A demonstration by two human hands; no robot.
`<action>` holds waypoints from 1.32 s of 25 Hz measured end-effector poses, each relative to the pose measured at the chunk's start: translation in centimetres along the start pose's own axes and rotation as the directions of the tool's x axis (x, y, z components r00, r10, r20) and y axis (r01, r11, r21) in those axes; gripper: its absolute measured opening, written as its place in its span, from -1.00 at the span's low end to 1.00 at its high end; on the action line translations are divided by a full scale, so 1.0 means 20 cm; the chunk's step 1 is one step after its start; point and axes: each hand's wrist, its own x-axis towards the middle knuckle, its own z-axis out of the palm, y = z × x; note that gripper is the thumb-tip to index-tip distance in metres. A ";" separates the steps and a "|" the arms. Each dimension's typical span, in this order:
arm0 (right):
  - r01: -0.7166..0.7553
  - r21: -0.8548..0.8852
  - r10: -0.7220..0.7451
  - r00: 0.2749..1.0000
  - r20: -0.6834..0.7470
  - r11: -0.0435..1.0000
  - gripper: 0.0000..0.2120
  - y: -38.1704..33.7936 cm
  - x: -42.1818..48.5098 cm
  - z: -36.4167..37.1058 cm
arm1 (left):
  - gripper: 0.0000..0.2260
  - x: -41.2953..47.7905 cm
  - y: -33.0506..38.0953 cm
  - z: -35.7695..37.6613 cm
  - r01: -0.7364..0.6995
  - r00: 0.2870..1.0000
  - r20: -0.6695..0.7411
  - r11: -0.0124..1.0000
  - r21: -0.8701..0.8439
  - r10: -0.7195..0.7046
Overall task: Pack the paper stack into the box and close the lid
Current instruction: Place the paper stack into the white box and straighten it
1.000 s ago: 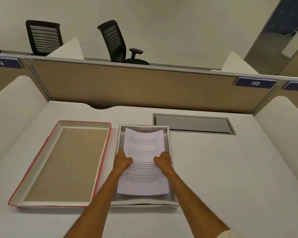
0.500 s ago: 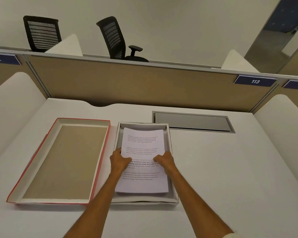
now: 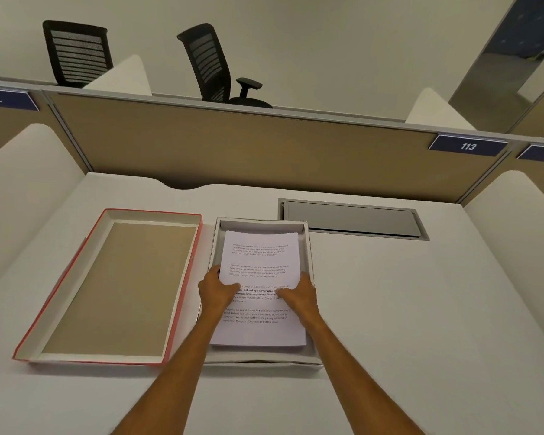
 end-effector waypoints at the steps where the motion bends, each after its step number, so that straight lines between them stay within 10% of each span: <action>1: -0.002 -0.009 0.002 1.000 0.004 1.000 -0.40 0.00 0.00 0.00 | -0.54 -0.01 0.00 0.00 0.003 1.000 -0.002 1.000 0.000 -0.003; 25: -0.139 0.009 0.137 0.983 0.120 0.990 -0.54 -0.04 0.03 -0.08 | -0.38 0.02 -0.02 0.00 0.076 0.994 0.077 0.997 -0.003 -0.076; 33: 0.023 -0.093 -0.013 0.995 0.101 0.995 -0.39 -0.04 0.01 -0.08 | -0.50 0.01 0.04 -0.07 0.023 0.991 0.126 0.981 0.194 -0.048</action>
